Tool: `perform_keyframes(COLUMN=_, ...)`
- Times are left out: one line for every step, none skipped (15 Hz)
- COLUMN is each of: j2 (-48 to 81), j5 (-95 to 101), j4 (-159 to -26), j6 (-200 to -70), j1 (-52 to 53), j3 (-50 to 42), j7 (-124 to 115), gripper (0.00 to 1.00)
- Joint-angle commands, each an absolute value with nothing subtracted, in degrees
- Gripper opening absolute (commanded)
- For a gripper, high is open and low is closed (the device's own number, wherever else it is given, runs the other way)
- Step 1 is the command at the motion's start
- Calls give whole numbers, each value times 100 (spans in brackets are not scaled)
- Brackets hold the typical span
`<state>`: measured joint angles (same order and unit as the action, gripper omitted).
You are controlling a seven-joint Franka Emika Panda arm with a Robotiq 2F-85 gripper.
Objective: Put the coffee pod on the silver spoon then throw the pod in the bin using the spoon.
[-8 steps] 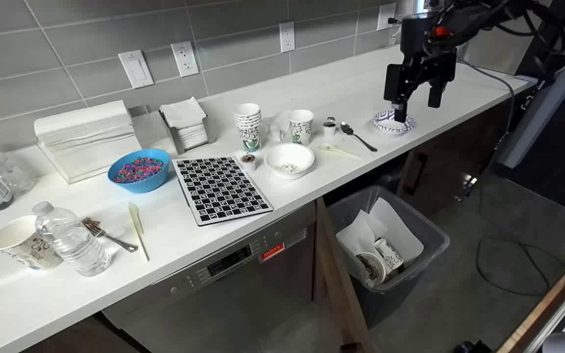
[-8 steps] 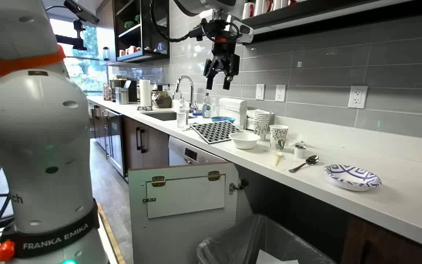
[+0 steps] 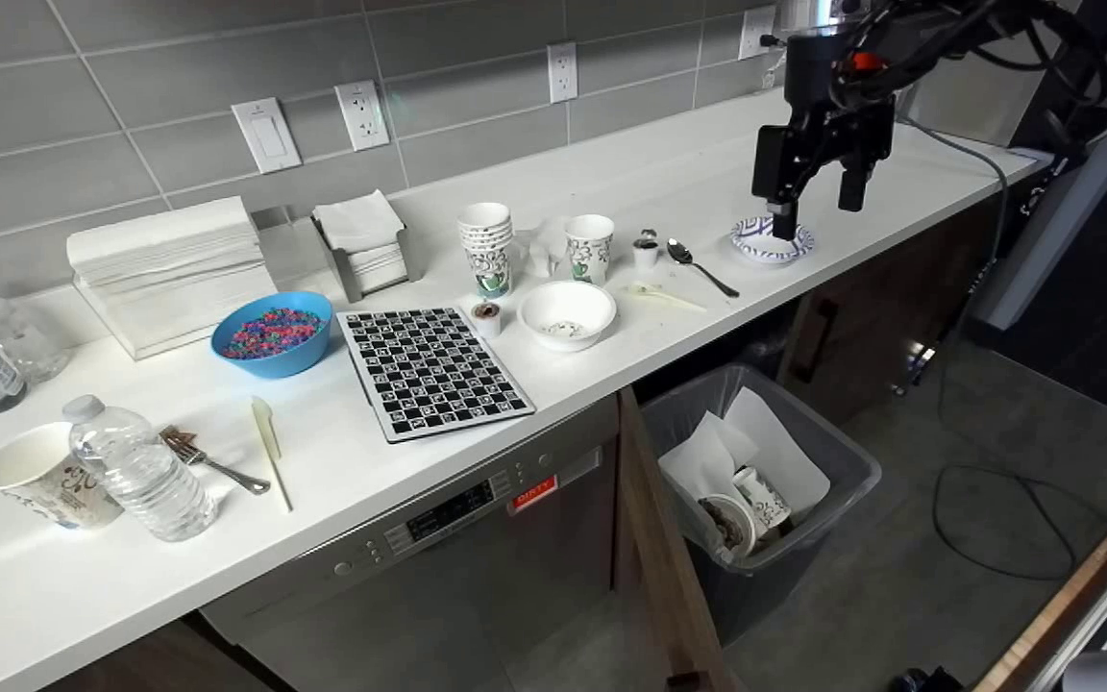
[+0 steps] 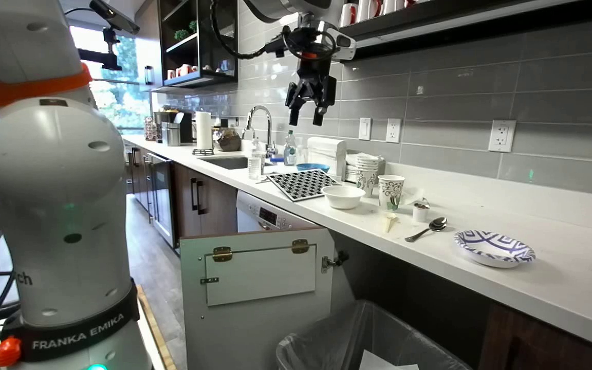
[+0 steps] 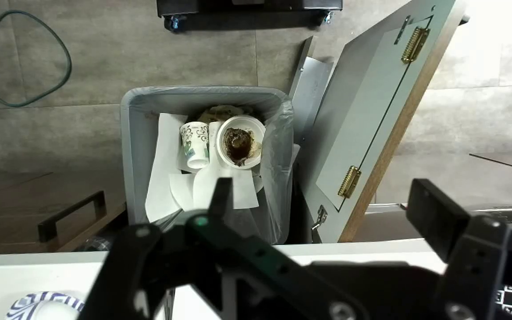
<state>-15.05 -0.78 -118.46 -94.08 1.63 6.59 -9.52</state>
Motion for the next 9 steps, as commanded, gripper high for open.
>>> perform_keyframes(j2=-1359, j5=-98, j4=-11803, j6=-9526, j1=115, j3=504, j7=-1034, gripper=100)
perform_keyframes(j2=-1269, j5=12, j4=-11788, j6=-9756, j1=56, j3=441, j7=-979, gripper=100)
perform_keyframes(j2=-1170, j5=195, j4=-11736, j6=-9926, j1=21, j3=390, j7=-841, gripper=100)
perform_keyframes(j2=-980, j5=439, j4=-11595, j6=-10143, j1=-23, j3=340, j7=-719, gripper=100)
perform_keyframes(j2=-823, j5=663, j4=-11496, j6=-10367, j1=-66, j3=281, j7=-620, gripper=100)
perform_keyframes(j2=-629, j5=928, j4=-11375, j6=-10668, j1=-101, j3=215, j7=-397, gripper=100)
perform_keyframes(j2=-440, j5=1098, j4=-11262, j6=-10980, j1=-118, j3=152, j7=-206, gripper=100)
perform_keyframes(j2=-254, j5=1176, j4=-11162, j6=-11389, j1=-131, j3=85, j7=-2, gripper=100)
perform_keyframes(j2=-39, j5=1188, j4=-11030, j6=-11704, j1=-141, j3=28, j7=211, gripper=100)
